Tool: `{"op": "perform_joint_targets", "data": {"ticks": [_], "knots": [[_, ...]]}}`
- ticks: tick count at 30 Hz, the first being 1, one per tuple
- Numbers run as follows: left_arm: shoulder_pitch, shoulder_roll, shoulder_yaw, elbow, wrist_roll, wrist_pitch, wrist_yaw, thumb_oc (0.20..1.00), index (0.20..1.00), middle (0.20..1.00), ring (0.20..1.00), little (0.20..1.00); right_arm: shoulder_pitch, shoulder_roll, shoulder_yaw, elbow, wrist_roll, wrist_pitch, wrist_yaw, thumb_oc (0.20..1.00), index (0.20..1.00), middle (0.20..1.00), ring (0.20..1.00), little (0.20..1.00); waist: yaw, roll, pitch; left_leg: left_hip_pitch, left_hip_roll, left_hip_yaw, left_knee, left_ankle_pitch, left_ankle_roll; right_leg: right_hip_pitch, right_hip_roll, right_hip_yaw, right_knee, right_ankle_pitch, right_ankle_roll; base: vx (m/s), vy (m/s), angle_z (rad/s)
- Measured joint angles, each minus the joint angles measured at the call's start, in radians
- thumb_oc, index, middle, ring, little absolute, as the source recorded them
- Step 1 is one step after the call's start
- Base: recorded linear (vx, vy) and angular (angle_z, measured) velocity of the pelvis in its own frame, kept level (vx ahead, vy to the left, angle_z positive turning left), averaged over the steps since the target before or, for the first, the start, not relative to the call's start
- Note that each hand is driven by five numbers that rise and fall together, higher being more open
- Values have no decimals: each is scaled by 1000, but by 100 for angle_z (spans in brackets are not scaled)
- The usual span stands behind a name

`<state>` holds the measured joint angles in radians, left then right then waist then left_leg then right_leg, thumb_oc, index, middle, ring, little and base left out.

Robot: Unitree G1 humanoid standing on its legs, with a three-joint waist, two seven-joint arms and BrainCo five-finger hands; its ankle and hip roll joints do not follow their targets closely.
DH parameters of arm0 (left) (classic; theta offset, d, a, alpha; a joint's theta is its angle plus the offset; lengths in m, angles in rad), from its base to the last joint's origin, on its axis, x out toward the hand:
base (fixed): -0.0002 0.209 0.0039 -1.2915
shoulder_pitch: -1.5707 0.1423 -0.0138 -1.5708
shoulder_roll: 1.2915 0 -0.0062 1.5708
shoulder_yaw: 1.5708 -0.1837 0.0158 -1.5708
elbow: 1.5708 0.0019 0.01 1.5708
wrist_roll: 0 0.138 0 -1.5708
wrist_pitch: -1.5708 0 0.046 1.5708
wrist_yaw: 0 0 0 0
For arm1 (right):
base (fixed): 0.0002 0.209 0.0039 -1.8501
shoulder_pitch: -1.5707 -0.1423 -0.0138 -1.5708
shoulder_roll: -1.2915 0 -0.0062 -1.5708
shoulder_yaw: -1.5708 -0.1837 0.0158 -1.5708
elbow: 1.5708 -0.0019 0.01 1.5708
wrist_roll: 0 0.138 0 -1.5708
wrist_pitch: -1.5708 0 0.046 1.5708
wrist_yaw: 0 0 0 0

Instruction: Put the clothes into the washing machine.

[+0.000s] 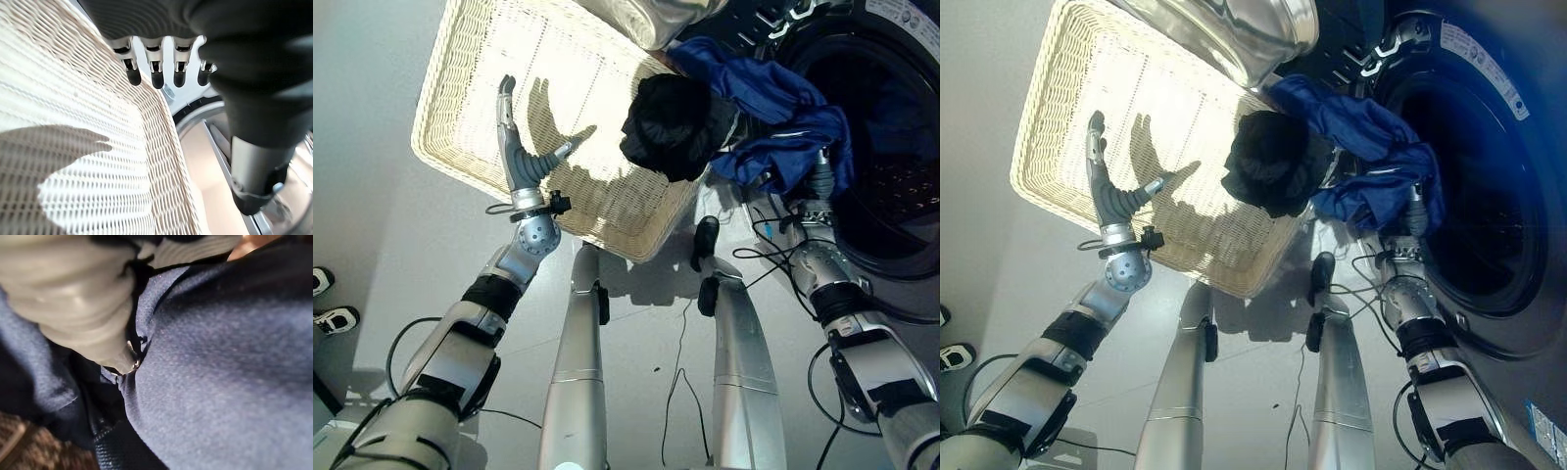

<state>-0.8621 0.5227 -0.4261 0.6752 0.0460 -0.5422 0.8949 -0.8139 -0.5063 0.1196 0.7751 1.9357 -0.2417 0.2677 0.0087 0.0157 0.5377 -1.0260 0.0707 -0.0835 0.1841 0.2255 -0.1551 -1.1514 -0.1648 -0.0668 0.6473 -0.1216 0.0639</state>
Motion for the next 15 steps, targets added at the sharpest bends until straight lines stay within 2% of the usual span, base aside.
{"op": "perform_joint_targets", "data": {"ticks": [3,5,6,7,8,9,10,11,13,15], "knots": [[-30,18,-33,35,3,8,2,1000,1000,1000,1000,1000,-73,-38,-12,91,-31,-49,-151,200,200,200,200,200,4,0,0,0,4,2,0,-1,-1,-1,3,1,-2,2,-4,5,1,-3],[-26,34,-37,53,14,6,4,1000,1000,1000,1000,1000,-144,-104,-76,175,-62,-119,-276,200,200,200,200,200,6,-1,0,0,6,3,1,-1,-1,1,5,1,-6,5,-4,6,-27,-1],[-23,41,-43,56,17,6,9,1000,1000,1000,1000,1000,-158,-123,-81,187,-62,-143,-297,200,200,200,200,200,6,-1,1,0,6,3,2,-1,-1,1,6,1,-7,6,-4,1,-85,-1],[1,66,-57,59,31,7,24,1000,1000,1000,1000,1000,-189,-182,-120,189,-71,-263,-362,200,200,200,200,200,6,-1,1,-1,7,0,4,-1,-1,6,9,-1,-13,8,-3,-6,-74,-1],[6,74,-63,59,43,7,30,1000,1000,1000,1000,1000,-196,-198,-128,187,-76,-299,-378,200,200,200,200,200,6,-1,1,-1,9,-1,4,-1,-1,8,11,-1,-17,10,-2,-16,-41,-4],[14,88,-77,56,72,9,35,1000,1000,1000,1000,1000,-203,-198,-153,162,-107,-417,-410,200,200,200,200,200,9,-1,1,-3,13,-1,4,-1,-1,10,15,-2,-26,16,-2,-18,8,-9],[21,113,-110,58,108,22,39,1000,1000,1000,1000,1000,-203,-200,-152,136,-179,-490,-496,592,592,592,592,592,6,-2,1,-6,14,-1,4,-1,-1,9,18,0,-36,24,-1,-20,15,-9],[19,121,-121,58,126,31,38,1000,1000,1000,1000,1000,-203,-201,-152,133,-202,-504,-523,1000,1000,1000,1000,1000,6,-2,1,-8,14,-1,4,-1,-1,8,19,1,-40,27,0,-18,21,-9],[-5,155,-171,59,157,55,35,1000,1000,1000,1000,1000,-206,-211,-152,120,-291,-521,-618,1000,1000,1000,1000,1000,6,-4,2,-17,14,-1,5,-1,1,4,20,3,-58,40,4,-15,31,-9],[-26,167,-195,75,178,62,23,1000,1000,1000,1000,1000,-207,-219,-151,133,-328,-518,-638,1000,1000,1000,1000,1000,6,-4,2,-18,11,0,3,0,3,5,20,7,-69,48,7,3,21,-5]]}}
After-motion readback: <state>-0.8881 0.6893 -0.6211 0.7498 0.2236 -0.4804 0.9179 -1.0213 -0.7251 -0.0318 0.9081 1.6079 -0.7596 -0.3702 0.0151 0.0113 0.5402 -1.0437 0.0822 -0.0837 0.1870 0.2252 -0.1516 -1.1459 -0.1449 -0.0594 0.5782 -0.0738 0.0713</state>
